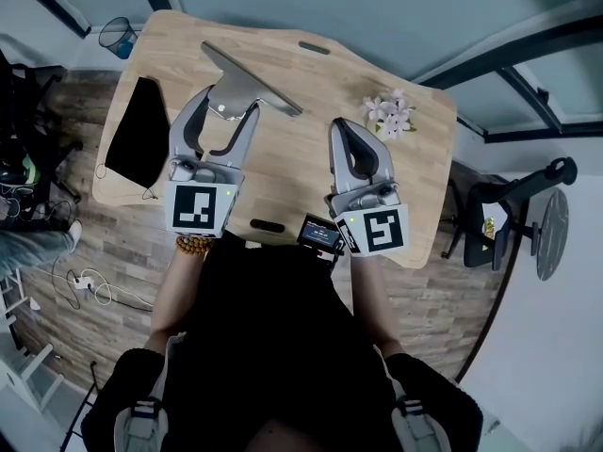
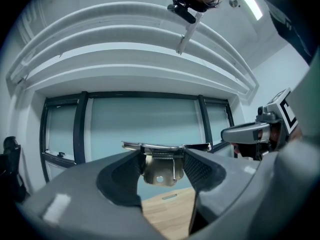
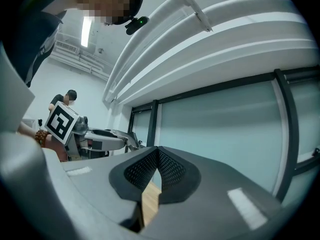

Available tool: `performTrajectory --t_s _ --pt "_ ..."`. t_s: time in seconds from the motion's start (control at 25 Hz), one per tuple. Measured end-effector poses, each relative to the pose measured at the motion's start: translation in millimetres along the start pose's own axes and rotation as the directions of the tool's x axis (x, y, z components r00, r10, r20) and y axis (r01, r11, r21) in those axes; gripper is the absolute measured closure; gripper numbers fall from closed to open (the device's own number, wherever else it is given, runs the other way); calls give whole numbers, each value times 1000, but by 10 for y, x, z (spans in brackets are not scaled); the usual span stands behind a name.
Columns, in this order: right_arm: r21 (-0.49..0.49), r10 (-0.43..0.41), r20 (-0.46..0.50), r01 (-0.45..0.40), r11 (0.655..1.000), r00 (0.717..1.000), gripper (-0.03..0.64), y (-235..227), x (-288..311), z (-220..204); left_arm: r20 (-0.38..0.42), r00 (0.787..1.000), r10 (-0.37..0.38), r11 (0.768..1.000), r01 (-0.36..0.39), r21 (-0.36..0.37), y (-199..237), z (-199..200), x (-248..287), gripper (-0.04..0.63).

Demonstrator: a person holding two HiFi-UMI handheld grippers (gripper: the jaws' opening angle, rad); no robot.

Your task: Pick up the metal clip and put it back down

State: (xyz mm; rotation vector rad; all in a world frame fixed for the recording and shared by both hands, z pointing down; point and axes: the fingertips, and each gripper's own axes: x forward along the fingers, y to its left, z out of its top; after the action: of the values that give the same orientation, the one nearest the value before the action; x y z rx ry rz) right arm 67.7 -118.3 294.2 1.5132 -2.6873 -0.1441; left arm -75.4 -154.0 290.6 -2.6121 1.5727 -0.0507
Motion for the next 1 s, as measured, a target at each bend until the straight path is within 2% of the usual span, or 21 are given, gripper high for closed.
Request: performTrajectory --t_s 0.44,1.0 --pt "-7 6 -40 -6 1000 999 594 73 50 -133 -28 1000 -9 1000 9 -9 18 -164 0 325" --pt "28 9 -92 -7 1000 996 594 172 74 -409 -120 992 -30 1000 30 0 21 -794 -47 325"
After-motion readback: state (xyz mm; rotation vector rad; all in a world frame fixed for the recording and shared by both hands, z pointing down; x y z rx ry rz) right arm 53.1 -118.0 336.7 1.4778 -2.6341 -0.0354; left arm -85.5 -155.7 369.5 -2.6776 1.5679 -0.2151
